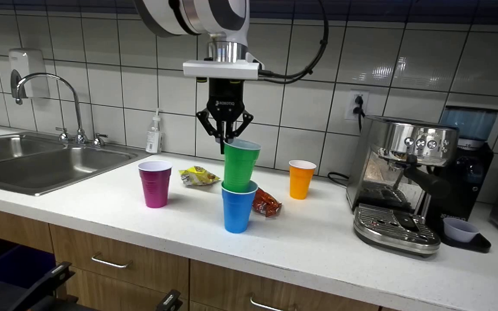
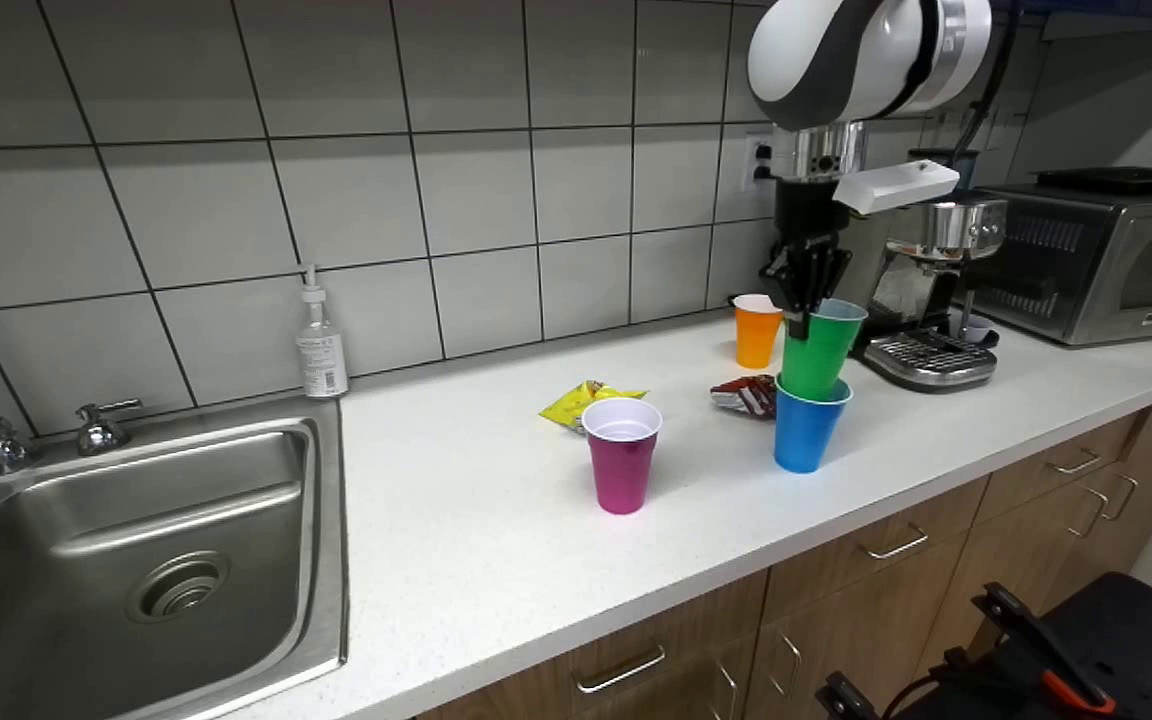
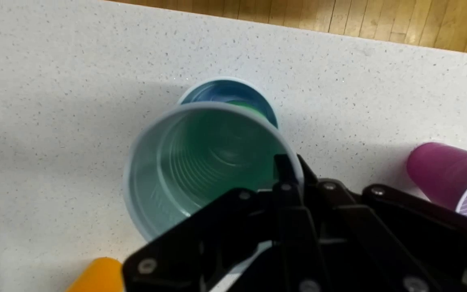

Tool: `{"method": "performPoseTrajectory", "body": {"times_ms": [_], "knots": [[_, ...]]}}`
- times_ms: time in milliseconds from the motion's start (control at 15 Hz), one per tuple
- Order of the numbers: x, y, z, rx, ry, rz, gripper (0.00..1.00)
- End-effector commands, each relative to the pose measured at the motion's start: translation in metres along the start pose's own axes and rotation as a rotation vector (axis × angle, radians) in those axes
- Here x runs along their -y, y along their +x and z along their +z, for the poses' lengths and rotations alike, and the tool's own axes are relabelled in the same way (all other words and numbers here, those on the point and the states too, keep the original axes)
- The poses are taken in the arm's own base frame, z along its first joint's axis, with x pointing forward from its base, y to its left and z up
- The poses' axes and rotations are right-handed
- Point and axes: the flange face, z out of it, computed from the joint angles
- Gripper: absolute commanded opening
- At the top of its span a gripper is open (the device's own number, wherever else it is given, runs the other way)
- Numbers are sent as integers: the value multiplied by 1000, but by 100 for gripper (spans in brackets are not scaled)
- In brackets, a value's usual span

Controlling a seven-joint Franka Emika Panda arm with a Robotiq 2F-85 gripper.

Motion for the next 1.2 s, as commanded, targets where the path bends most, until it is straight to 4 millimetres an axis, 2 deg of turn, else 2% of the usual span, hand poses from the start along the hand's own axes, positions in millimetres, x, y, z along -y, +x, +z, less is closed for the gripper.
{"method": "performPoseTrajectory", "body": {"times_ms": [0, 600, 1133], "knots": [[-12, 4, 2, 23, -11, -13, 1], [-16, 19, 29, 66, -18, -5, 1], [-11, 37, 51, 96, -15, -13, 1]]}}
